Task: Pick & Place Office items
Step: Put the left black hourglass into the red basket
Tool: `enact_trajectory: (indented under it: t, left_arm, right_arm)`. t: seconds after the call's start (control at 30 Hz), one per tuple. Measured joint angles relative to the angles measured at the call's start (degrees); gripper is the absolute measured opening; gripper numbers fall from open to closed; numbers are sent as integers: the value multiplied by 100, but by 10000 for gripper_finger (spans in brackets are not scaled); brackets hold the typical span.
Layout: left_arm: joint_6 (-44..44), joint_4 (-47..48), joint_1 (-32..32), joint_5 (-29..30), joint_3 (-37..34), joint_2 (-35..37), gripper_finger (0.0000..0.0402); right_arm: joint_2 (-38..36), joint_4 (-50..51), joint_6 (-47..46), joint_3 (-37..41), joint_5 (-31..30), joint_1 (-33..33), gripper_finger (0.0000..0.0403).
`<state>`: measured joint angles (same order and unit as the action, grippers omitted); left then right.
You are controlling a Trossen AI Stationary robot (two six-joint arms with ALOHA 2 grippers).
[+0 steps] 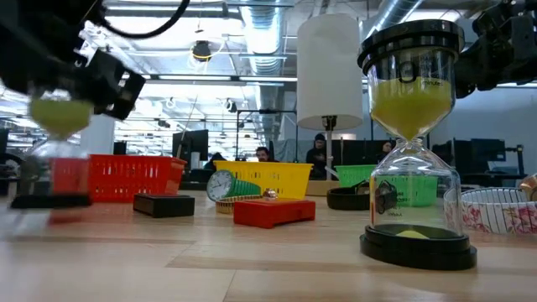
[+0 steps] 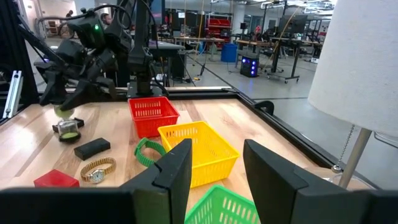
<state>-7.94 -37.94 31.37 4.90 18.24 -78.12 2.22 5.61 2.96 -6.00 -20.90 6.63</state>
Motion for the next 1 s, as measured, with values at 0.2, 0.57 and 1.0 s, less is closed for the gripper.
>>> enact_trajectory:
  t: [0.2,0.57,1.0]
  left_arm:
    - [211,222,-86,451,0,883,204]
    - [471,2161,-1099,1906,0,2528,219]
    - [358,2251,-1979,1445,0,2617,122]
  right_arm:
    - [0,0,2,0,-1,0,136]
    - [0,0,63,0,-1,2,136]
    - [0,0,61,0,-1,2,136]
